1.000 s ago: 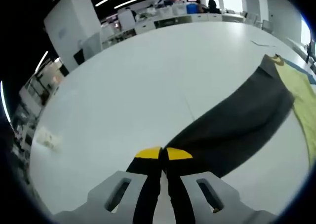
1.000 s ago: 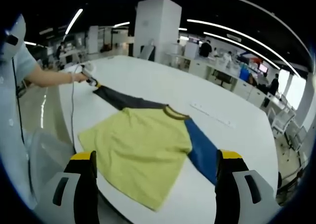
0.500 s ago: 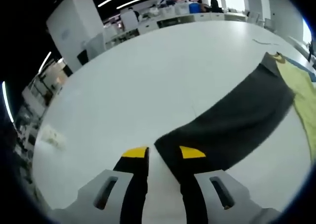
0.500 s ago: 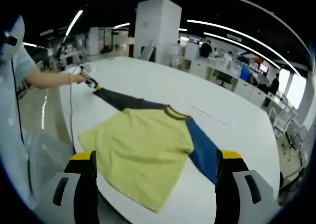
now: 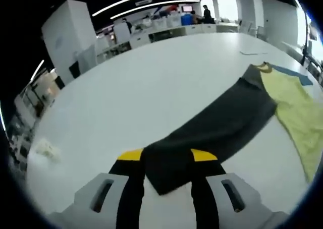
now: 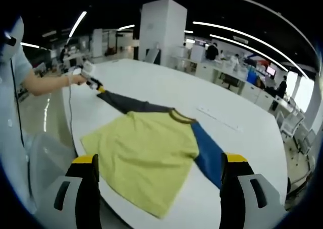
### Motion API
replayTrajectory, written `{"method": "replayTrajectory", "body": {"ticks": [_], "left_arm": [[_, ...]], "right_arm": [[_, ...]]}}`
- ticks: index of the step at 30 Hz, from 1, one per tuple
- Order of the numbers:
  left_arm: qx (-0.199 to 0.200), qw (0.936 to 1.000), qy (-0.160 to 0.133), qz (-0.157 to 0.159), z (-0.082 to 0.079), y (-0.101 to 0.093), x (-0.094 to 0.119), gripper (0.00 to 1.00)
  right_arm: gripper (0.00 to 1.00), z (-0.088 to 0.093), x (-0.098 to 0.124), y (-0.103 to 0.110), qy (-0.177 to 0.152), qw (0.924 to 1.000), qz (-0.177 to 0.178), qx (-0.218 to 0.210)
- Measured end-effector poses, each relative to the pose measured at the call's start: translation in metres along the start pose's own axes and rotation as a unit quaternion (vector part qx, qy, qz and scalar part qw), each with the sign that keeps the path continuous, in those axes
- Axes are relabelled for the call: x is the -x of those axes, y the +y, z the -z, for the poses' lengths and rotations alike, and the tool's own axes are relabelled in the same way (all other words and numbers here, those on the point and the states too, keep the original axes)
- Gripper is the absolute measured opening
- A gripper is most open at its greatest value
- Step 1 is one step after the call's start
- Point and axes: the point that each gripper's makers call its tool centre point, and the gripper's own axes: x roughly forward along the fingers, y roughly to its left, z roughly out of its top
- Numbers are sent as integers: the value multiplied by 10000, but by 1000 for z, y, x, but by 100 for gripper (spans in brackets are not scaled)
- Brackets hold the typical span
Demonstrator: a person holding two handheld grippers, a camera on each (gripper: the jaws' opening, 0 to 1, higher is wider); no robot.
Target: Fold the garment on the visible template until the final outline fits inside the template.
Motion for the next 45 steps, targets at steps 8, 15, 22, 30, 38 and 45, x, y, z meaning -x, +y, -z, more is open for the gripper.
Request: {"method": "replayTrajectory", "body": {"ticks": [8, 15, 22, 30, 38, 45], "left_arm": [[-203, 9989, -222, 365, -20, -32, 18, 41], [-493, 9945, -484, 788, -42, -62, 30, 53], [-808, 9894, -646, 1018, -59, -82, 49, 62], [-1002, 9851, -772, 1165, -66, -94, 63, 69], [-1043, 9808, -895, 1387, -72, -110, 79, 74], [-1174, 9769, -1038, 1454, -80, -126, 98, 80]], "right_arm": [[100, 1, 2, -1, -40, 10000, 42, 5], [100, 1, 4, -1, -42, 9999, 67, 63], [100, 3, 8, -2, -75, 9999, 96, 38], [100, 3, 12, -4, -140, 9998, 143, 37], [100, 3, 18, -7, -188, 9996, 185, 68], [100, 4, 20, -9, -235, 9996, 141, 76]]}}
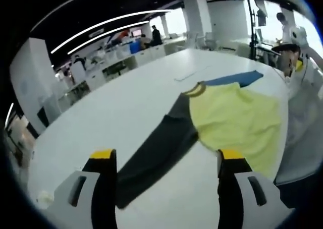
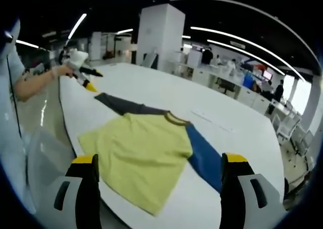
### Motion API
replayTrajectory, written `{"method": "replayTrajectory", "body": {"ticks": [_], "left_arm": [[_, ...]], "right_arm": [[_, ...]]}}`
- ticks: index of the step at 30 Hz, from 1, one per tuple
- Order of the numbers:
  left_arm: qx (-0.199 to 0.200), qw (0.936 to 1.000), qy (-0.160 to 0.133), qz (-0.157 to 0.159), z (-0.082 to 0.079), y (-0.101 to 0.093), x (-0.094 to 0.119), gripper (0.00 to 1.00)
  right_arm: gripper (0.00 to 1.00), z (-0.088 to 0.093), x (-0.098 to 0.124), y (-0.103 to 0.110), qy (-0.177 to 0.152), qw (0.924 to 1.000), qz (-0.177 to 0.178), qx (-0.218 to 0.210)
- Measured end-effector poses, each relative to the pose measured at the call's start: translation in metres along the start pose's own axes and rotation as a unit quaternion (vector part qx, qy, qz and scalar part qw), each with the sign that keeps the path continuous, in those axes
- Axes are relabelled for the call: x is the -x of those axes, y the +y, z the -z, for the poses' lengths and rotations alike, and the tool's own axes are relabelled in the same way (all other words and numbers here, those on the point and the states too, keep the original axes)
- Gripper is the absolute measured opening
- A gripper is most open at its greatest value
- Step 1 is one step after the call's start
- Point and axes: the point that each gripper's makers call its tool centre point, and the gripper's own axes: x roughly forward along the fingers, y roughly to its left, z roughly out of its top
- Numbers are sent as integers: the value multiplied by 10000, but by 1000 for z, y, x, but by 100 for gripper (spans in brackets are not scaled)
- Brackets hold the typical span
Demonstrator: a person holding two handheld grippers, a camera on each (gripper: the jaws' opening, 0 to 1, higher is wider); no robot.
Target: Fold the garment on the visible template until the final outline fits inside the template.
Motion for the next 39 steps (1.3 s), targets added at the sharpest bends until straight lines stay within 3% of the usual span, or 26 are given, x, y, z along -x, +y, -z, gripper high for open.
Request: {"method": "replayTrajectory", "body": {"ticks": [14, 21, 25, 39], "left_arm": [[-196, 9993, -252, 192, -28, -42, 19, 86], [-160, 9994, -269, 159, -27, -55, 24, 93], [63, 9985, -408, 346, -29, -67, 27, 95], [41, 9984, -486, 296, -38, -83, 39, 99]], "right_arm": [[100, 4, 8, -6, -93, 9999, -93, 37], [100, 6, 12, -5, -118, 9998, -139, 23], [100, 8, 13, -6, -130, 9998, -153, 14], [100, 8, 13, -7, -236, 9991, -337, 66]]}}
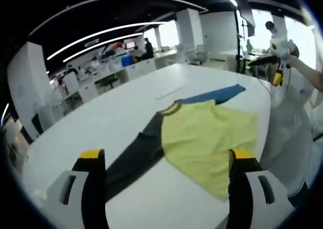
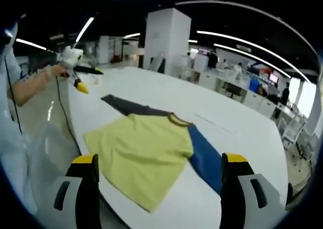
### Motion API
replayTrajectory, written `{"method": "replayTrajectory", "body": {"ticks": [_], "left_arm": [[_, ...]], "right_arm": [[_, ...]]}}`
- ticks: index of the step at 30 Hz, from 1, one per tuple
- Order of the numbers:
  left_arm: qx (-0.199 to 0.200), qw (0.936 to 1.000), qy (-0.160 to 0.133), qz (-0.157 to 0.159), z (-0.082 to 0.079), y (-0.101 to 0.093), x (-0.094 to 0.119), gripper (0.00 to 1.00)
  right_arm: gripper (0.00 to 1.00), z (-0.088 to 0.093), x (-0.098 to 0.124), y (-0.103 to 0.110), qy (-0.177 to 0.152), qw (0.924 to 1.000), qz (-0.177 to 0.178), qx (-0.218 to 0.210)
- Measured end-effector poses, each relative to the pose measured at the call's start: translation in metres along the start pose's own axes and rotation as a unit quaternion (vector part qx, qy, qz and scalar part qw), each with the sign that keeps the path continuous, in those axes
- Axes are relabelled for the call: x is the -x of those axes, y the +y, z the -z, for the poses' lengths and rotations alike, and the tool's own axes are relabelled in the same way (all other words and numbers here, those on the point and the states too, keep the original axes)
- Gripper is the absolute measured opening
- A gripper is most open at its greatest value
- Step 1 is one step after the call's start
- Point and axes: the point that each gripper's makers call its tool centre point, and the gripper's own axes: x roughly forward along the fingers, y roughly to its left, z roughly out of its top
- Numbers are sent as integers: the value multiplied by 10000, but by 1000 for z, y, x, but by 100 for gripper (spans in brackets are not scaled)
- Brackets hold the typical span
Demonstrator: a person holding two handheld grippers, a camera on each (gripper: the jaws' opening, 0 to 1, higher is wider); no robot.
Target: Fold the garment on the visible template until the final outline fits inside the template.
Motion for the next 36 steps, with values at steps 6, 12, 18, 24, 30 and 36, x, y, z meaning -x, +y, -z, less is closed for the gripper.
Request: {"method": "replayTrajectory", "body": {"ticks": [6, 12, 18, 24, 30, 36], "left_arm": [[78, 9999, -7, 66, 0, -14, 1, 100], [112, 9999, 9, 35, 0, -23, -3, 100], [152, 9999, 46, 12, 1, -26, -6, 100], [201, 9998, 74, -20, 0, -29, -11, 100], [202, 9997, 148, 53, 1, -36, -15, 100], [209, 9995, 225, 94, 3, -37, -21, 100]], "right_arm": [[100, 3, 6, -6, -55, 10000, -16, -7], [100, 8, 11, -14, -72, 10000, -8, -8], [100, 11, 11, -23, -126, 9999, 13, -26], [100, 14, 8, -32, -156, 9998, 44, -102], [100, 19, 2, -41, -150, 9997, 80, -149], [100, 27, -1, -40, -94, 9997, 84, -214]]}}
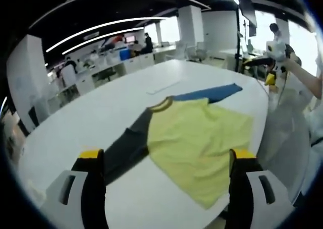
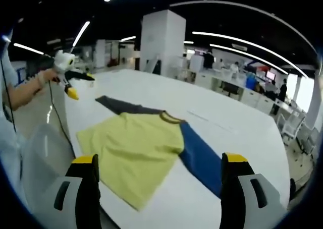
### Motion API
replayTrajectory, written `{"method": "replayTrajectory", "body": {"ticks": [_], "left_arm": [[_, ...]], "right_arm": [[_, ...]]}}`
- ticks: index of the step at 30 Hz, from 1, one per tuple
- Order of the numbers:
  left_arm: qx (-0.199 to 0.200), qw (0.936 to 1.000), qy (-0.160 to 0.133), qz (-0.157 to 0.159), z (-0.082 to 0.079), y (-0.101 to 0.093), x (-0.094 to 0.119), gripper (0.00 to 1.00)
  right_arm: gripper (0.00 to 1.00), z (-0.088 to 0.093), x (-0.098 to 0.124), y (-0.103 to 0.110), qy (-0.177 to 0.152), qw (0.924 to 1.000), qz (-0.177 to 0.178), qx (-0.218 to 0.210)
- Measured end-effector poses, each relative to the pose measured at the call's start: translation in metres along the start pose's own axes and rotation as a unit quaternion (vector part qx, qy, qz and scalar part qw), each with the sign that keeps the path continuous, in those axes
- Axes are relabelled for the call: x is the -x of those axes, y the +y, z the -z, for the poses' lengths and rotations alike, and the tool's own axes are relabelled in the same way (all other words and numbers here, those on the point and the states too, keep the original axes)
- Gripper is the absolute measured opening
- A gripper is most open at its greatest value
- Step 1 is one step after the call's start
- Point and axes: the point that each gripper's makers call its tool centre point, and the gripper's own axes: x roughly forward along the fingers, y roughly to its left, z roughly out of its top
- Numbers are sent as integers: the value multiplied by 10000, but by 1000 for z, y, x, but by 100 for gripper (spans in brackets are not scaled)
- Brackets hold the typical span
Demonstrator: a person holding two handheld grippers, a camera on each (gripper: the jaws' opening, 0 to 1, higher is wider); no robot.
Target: Fold the garment on the visible template until the final outline fits inside the template.
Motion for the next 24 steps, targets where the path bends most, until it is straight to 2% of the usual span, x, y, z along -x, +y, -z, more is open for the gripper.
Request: {"method": "replayTrajectory", "body": {"ticks": [4, 8, 15, 18, 20, 22, 24], "left_arm": [[77, 10000, 25, 7, 1, 2, -3, 97], [86, 9999, 65, 41, 4, 2, -8, 95], [321, 9991, 266, 108, 24, 1, -18, 86], [225, 9979, 599, 26, 41, 2, -20, 82], [267, 9978, 606, 91, 45, -2, -22, 79], [514, 9969, 541, 236, 46, -9, -24, 76], [594, 9964, 549, 234, 49, -9, -26, 74]], "right_arm": [[100, 3, -2, -9, -18, 9999, 141, -36], [100, 8, -4, -9, 39, 9999, 125, -70], [100, 24, -12, -9, 259, 9995, 153, -86], [98, 31, -15, -8, 342, 9992, 104, -163], [94, 37, -17, -7, 459, 9987, 47, -217], [91, 46, -21, -7, 580, 9979, 12, -285], [90, 52, -25, -7, 636, 9975, -3, -307]]}}
